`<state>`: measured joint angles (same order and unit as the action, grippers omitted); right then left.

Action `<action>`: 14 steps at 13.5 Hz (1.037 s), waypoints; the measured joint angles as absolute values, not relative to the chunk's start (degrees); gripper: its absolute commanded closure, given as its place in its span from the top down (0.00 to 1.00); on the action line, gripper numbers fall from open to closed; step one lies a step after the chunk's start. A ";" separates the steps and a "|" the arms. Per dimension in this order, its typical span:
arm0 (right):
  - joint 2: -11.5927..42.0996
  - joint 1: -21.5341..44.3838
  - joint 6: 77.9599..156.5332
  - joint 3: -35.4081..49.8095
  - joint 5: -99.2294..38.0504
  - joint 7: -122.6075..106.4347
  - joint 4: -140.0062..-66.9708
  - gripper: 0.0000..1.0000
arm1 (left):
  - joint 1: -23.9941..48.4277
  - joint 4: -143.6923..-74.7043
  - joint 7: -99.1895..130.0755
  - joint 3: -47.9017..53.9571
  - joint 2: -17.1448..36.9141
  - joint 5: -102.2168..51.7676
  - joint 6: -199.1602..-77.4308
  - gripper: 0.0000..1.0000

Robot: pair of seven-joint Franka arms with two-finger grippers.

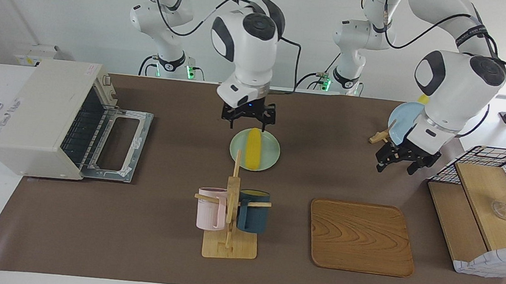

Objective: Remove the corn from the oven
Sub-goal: 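Grasp the yellow corn with the left gripper while the right gripper withdraws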

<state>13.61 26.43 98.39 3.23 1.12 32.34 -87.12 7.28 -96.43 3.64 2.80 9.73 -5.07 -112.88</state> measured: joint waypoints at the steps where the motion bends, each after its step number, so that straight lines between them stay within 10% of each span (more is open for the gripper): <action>1: 12.24 24.07 95.88 3.22 1.02 30.55 -87.15 1.00 | 9.56 -96.47 4.58 2.87 9.84 -5.98 -112.91 1.00; 14: 1.29 1.63 76.09 2.86 -2.09 11.60 -87.71 1.00 | 32.36 -102.85 15.45 3.01 13.04 -6.73 -121.70 1.00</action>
